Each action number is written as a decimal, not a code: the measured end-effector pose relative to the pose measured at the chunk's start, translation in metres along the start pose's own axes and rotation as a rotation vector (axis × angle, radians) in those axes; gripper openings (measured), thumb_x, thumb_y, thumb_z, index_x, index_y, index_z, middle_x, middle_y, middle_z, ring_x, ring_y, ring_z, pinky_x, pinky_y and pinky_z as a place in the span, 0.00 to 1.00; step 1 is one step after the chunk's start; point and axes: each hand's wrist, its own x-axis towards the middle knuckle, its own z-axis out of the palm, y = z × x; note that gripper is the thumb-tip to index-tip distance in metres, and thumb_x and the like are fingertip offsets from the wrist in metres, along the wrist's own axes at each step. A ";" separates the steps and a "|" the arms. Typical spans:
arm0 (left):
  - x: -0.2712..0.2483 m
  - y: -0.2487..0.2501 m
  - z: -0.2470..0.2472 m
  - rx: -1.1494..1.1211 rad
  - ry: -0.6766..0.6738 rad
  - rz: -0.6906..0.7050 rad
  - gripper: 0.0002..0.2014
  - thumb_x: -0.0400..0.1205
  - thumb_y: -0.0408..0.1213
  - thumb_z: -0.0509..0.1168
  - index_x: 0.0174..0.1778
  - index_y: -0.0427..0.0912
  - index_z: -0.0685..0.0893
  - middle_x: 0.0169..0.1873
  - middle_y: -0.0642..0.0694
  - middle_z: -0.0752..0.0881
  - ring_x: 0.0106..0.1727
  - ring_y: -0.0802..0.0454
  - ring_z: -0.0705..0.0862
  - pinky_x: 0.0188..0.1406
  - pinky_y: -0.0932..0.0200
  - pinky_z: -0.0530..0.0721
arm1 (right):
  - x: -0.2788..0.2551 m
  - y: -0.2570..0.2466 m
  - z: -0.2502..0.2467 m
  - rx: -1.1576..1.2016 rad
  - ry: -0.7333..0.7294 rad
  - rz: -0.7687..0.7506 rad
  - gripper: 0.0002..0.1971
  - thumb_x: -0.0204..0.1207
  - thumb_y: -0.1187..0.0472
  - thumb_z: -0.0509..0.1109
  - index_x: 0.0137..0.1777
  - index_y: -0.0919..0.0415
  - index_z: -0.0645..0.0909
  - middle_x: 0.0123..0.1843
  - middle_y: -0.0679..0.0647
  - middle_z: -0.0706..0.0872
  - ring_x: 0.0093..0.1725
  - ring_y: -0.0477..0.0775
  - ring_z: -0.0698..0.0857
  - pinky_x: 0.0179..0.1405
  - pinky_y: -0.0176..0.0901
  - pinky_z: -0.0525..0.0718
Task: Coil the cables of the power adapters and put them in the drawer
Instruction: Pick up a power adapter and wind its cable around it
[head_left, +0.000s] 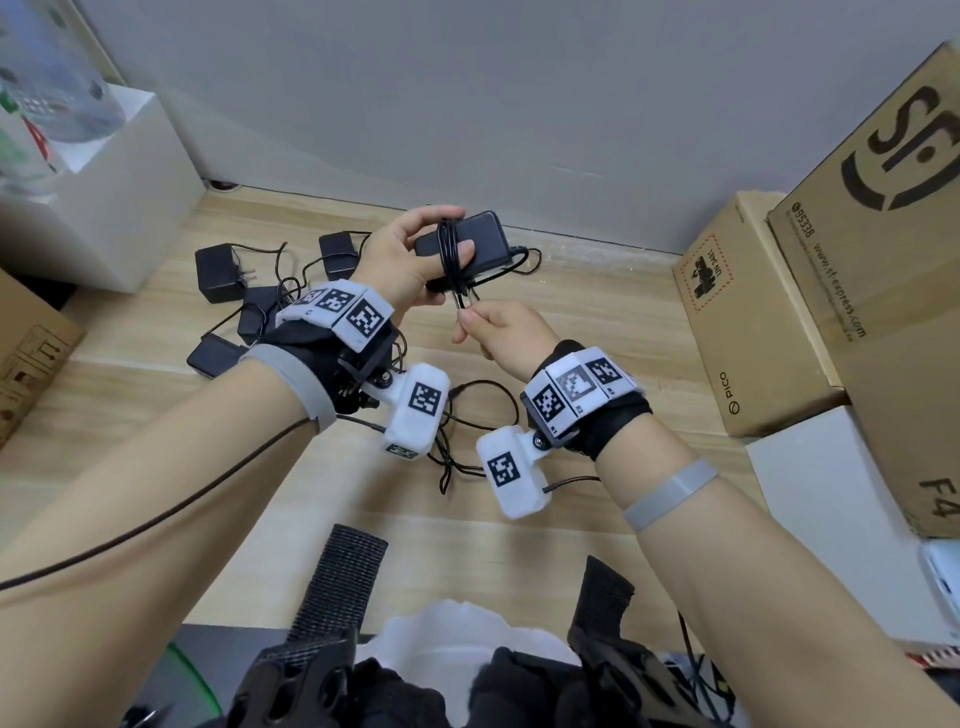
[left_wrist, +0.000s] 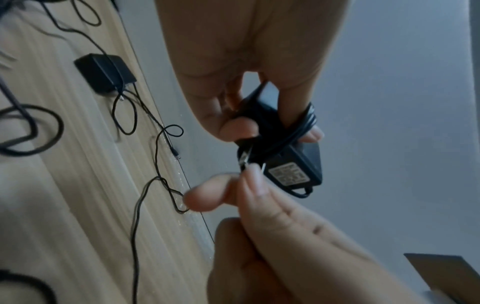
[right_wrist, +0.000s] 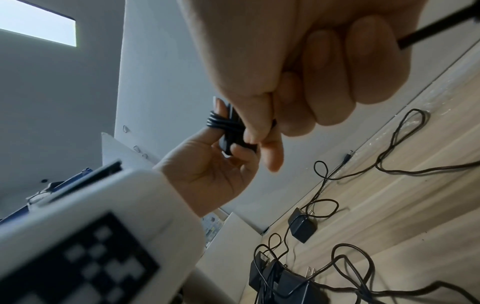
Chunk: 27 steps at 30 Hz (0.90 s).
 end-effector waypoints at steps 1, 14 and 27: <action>0.000 0.000 0.000 0.051 0.012 0.008 0.15 0.75 0.31 0.71 0.53 0.53 0.82 0.42 0.54 0.83 0.35 0.54 0.81 0.27 0.61 0.79 | 0.000 -0.001 0.000 -0.021 -0.017 -0.007 0.14 0.84 0.56 0.57 0.41 0.55 0.81 0.27 0.39 0.70 0.30 0.37 0.68 0.36 0.31 0.68; 0.002 -0.011 -0.010 0.341 0.005 0.038 0.18 0.73 0.35 0.74 0.56 0.54 0.82 0.53 0.52 0.83 0.32 0.59 0.82 0.19 0.69 0.79 | -0.003 -0.001 -0.007 0.345 0.267 -0.112 0.12 0.74 0.68 0.70 0.36 0.50 0.77 0.23 0.46 0.78 0.25 0.45 0.78 0.29 0.39 0.77; 0.000 -0.019 -0.003 0.212 -0.021 -0.085 0.21 0.77 0.34 0.70 0.65 0.56 0.80 0.51 0.48 0.83 0.36 0.53 0.81 0.24 0.67 0.79 | 0.005 -0.010 -0.022 0.704 0.263 -0.071 0.11 0.82 0.64 0.59 0.39 0.54 0.77 0.28 0.44 0.87 0.30 0.37 0.85 0.31 0.29 0.79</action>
